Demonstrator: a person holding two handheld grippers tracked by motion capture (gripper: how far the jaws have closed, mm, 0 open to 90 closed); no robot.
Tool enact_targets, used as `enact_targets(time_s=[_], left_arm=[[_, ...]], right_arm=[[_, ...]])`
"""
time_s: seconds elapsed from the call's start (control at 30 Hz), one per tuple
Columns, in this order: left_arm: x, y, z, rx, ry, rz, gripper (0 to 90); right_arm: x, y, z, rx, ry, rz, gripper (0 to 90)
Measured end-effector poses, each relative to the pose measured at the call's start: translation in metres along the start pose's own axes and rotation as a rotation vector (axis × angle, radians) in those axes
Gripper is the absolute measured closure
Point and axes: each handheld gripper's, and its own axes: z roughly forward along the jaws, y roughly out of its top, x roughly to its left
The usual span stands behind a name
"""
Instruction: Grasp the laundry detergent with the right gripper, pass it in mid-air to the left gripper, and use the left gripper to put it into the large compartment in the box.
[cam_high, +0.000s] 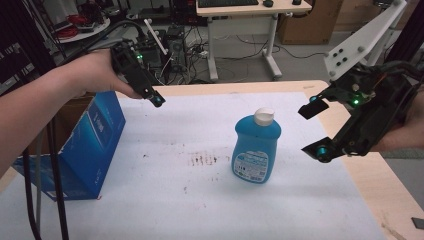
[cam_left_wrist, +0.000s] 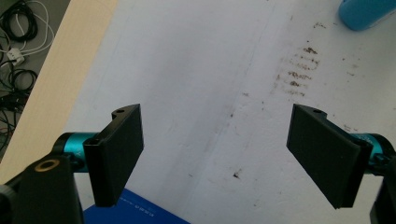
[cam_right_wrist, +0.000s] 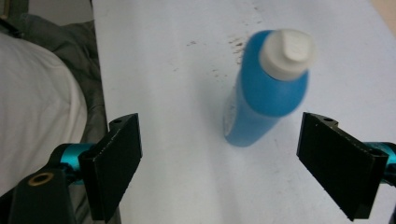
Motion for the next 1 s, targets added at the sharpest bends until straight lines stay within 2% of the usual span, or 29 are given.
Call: enact_targets(time_s=[0.03, 0.3, 0.37, 0.5, 0.77, 1.0], left_arm=[[0.000, 0.000, 0.000, -0.002, 0.000, -0.002, 18.9], [-0.002, -0.001, -0.001, -0.001, -0.003, 0.006, 18.9], [-0.002, -0.001, -0.002, 0.006, -0.004, 0.019, 18.9], [-0.002, -0.001, -0.001, 0.003, -0.004, 0.015, 18.9], [-0.003, -0.002, -0.001, -0.002, -0.004, 0.012, 18.9], [-0.005, -0.001, -0.001, -0.001, -0.012, 0.027, 18.9]], right_arm=[[-0.007, -0.007, -0.001, -0.005, -0.008, 0.021, 13.3], [-0.026, -0.023, 0.005, -0.013, -0.025, 0.051, 13.3], [-0.033, -0.028, 0.011, -0.023, -0.022, 0.060, 13.3], [-0.041, -0.033, 0.021, -0.023, -0.012, 0.067, 13.4], [-0.050, -0.036, 0.040, -0.018, -0.006, 0.066, 13.4], [-0.054, -0.036, 0.058, -0.032, 0.010, 0.066, 13.4]])
